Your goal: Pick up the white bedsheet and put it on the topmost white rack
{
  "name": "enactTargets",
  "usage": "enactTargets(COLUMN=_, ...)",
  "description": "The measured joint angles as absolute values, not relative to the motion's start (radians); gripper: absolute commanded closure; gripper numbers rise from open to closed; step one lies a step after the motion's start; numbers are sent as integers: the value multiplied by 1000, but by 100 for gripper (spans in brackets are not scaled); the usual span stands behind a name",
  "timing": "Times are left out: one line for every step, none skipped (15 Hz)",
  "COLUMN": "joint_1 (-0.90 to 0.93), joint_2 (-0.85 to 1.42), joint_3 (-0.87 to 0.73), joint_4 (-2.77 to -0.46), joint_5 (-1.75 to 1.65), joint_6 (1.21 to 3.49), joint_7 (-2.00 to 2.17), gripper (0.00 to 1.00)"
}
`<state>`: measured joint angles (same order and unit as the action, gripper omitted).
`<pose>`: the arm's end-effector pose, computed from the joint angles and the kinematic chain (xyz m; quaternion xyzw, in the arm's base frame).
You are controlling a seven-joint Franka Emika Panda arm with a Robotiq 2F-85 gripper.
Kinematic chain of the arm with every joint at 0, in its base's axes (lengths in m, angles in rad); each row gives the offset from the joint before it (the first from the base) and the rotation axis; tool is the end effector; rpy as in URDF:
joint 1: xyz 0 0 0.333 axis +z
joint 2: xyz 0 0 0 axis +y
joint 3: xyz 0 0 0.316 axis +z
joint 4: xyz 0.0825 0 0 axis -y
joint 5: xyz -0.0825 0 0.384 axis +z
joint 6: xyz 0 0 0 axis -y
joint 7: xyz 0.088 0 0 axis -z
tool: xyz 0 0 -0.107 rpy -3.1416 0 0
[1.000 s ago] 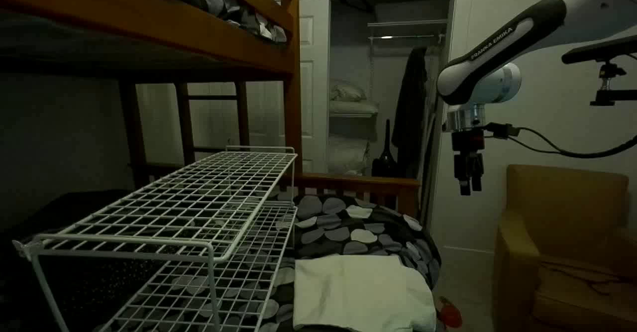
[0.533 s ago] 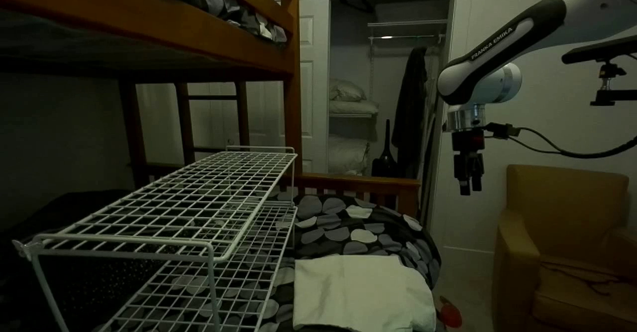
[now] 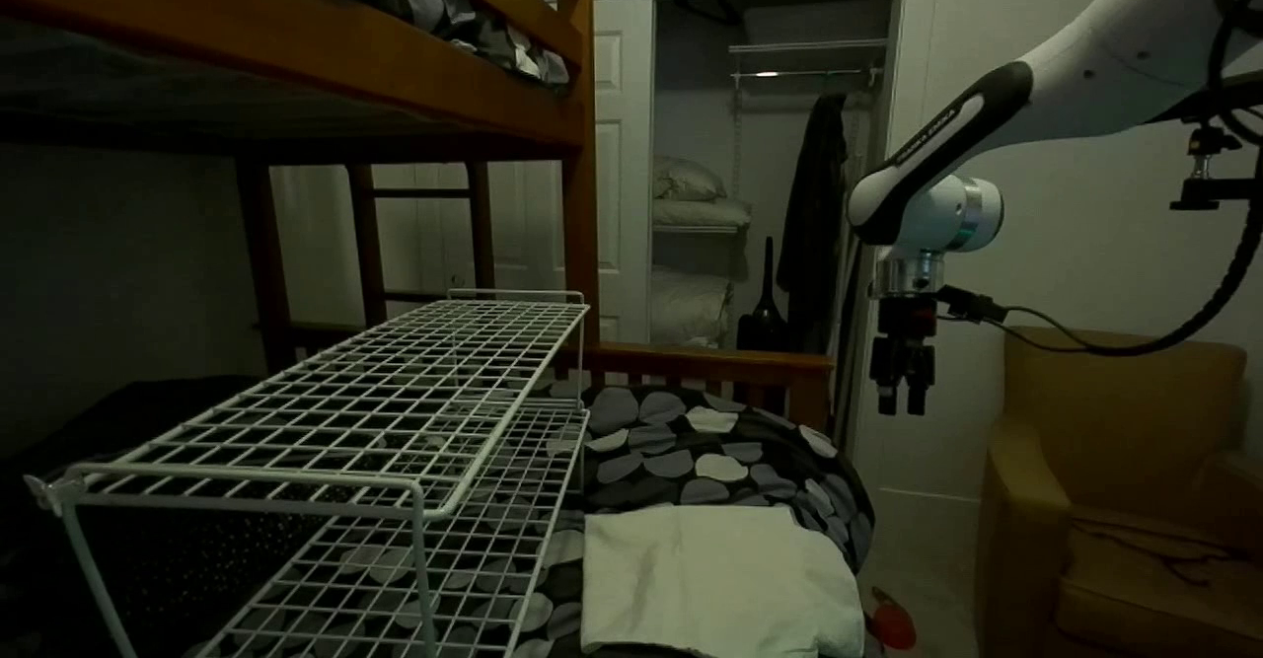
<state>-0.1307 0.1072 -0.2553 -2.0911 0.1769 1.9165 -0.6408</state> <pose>0.4966 -0.1869 0.3548 -0.9848 -0.0835 0.0881 0.1240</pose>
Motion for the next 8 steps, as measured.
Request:
enactTargets(joint_1=-143, joint_2=149, joint_3=-248, joint_4=-2072, joint_5=215, joint_6=1924, joint_7=-674, gripper=0)
enactTargets(joint_1=-157, joint_2=190, joint_3=-238, joint_4=-2051, joint_5=249, joint_6=1925, joint_7=-709, gripper=0)
enactTargets(joint_1=-172, joint_2=231, joint_3=-226, joint_4=-2028, joint_5=277, joint_6=1926, joint_7=-741, gripper=0)
enactTargets(joint_1=-188, joint_2=271, joint_3=-213, joint_4=-2004, joint_5=302, joint_6=1926, joint_7=-770, gripper=0)
enactTargets(joint_1=-203, joint_2=310, joint_3=-198, joint_4=-1981, joint_5=323, joint_6=1926, joint_7=-795, gripper=0)
enactTargets(joint_1=-219, joint_2=346, joint_3=-183, joint_4=-1958, joint_5=340, joint_6=1926, joint_7=-818, gripper=0)
enactTargets(joint_1=-234, joint_2=383, joint_3=-167, joint_4=-1934, joint_5=356, joint_6=1926, joint_7=-838, gripper=0)
enactTargets(joint_1=-250, joint_2=419, joint_3=-150, joint_4=-1911, joint_5=379, joint_6=1926, joint_7=-858, gripper=0)
